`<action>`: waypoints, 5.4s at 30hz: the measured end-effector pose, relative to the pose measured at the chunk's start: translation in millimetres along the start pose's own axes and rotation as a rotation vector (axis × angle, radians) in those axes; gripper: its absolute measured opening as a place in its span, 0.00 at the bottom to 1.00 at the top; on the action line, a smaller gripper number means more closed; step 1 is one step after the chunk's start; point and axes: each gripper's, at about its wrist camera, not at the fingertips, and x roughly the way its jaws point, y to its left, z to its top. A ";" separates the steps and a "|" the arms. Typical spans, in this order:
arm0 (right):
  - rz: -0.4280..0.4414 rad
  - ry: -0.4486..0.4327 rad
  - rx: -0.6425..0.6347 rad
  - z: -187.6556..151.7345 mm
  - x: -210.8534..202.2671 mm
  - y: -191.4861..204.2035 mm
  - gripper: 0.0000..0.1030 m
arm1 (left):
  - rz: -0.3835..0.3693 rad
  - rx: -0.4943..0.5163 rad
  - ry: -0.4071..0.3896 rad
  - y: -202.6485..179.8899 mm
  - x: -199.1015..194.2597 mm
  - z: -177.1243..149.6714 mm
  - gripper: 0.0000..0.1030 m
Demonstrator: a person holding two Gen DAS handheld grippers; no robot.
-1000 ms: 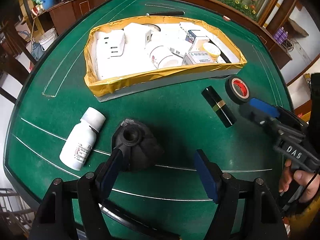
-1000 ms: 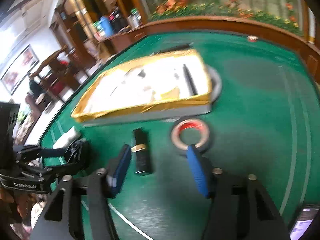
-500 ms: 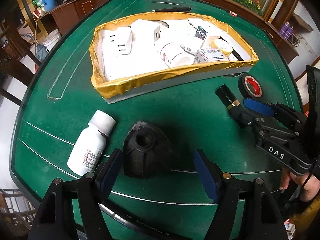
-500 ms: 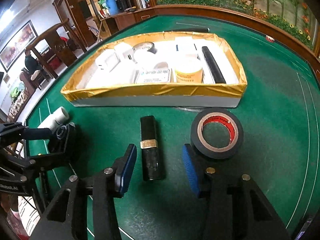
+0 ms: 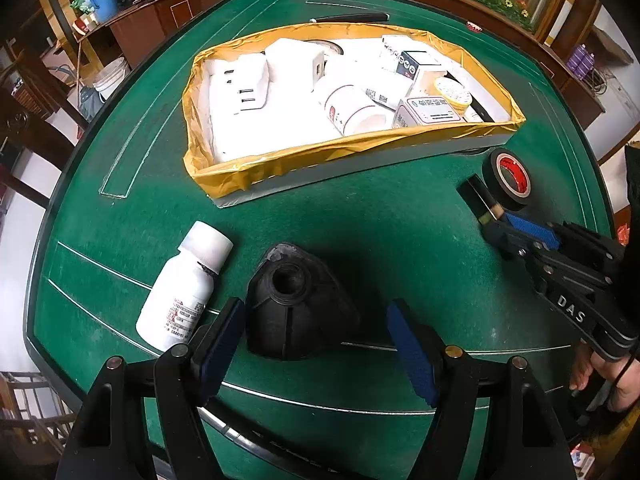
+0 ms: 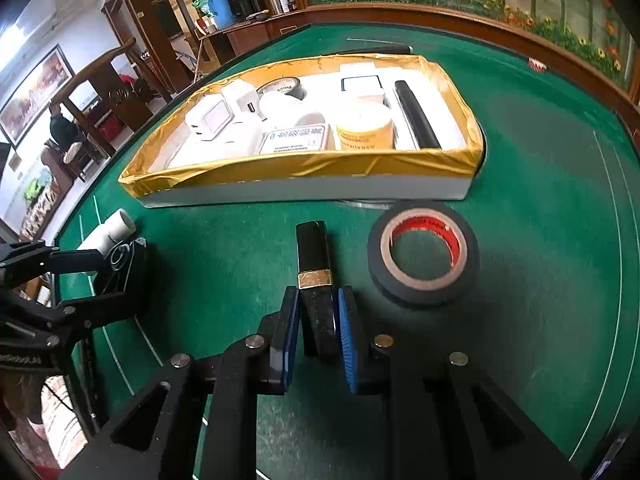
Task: Organize rigid objects
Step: 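Grasp black funnel-shaped part with left tool while right tool grasps black lipstick tube, then lift black part toward tray with left tool while right tool carries lipstick there, then lower black part into tray with left tool while right tool lowers lipstick there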
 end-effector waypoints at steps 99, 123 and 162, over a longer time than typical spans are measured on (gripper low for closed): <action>-0.015 0.144 0.006 -7.0 -30.6 20.8 0.17 | -0.134 0.073 -0.067 -28.2 -26.2 -10.1 0.65; -0.020 0.081 -0.037 36.3 -45.1 35.9 0.17 | -0.159 -0.036 -0.167 29.3 -51.8 62.6 0.65; -0.028 0.062 0.028 166.6 26.9 25.5 0.17 | -0.204 0.007 -0.027 52.0 26.3 115.1 0.65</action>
